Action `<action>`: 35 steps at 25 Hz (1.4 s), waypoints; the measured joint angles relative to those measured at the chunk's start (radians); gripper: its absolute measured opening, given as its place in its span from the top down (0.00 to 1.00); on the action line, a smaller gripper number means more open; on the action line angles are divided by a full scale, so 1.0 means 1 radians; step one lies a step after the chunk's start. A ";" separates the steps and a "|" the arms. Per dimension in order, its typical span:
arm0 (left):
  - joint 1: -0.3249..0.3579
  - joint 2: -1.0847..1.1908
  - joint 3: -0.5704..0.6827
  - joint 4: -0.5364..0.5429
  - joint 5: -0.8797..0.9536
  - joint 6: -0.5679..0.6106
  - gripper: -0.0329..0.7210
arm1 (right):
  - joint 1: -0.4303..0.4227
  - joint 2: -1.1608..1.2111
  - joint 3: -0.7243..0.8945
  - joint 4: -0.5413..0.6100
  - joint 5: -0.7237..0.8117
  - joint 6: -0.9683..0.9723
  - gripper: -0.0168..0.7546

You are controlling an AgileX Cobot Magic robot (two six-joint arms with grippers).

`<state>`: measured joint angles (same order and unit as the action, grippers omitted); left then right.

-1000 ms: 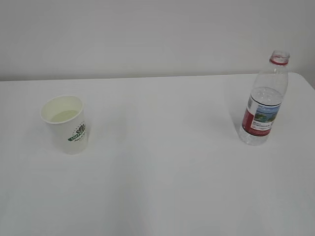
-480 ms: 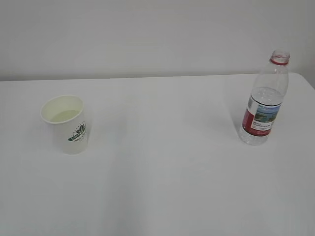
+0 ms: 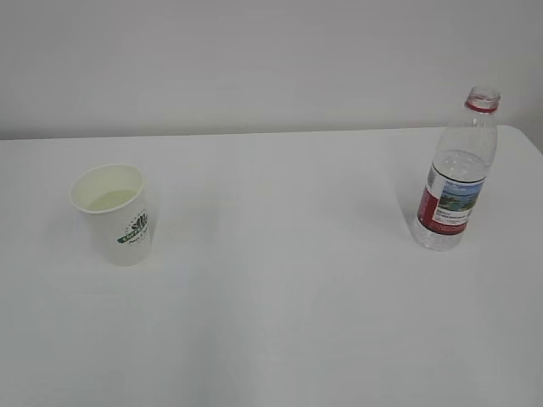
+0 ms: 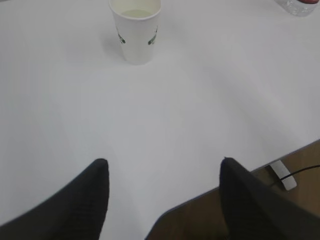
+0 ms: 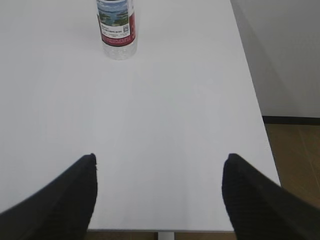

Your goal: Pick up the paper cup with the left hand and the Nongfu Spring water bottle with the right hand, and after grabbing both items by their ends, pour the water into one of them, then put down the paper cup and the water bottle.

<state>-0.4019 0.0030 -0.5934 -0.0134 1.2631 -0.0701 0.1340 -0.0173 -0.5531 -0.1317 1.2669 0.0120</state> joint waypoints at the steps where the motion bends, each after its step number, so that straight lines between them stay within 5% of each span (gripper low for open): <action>1: 0.000 0.000 0.010 0.000 0.000 0.000 0.30 | 0.000 0.000 0.007 0.000 -0.005 0.000 0.21; 35: 0.000 0.000 0.065 0.028 -0.156 0.000 0.34 | 0.000 0.000 0.050 -0.022 -0.115 -0.002 0.21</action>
<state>-0.4019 0.0030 -0.5283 0.0150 1.1070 -0.0701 0.1340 -0.0173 -0.5033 -0.1536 1.1516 0.0098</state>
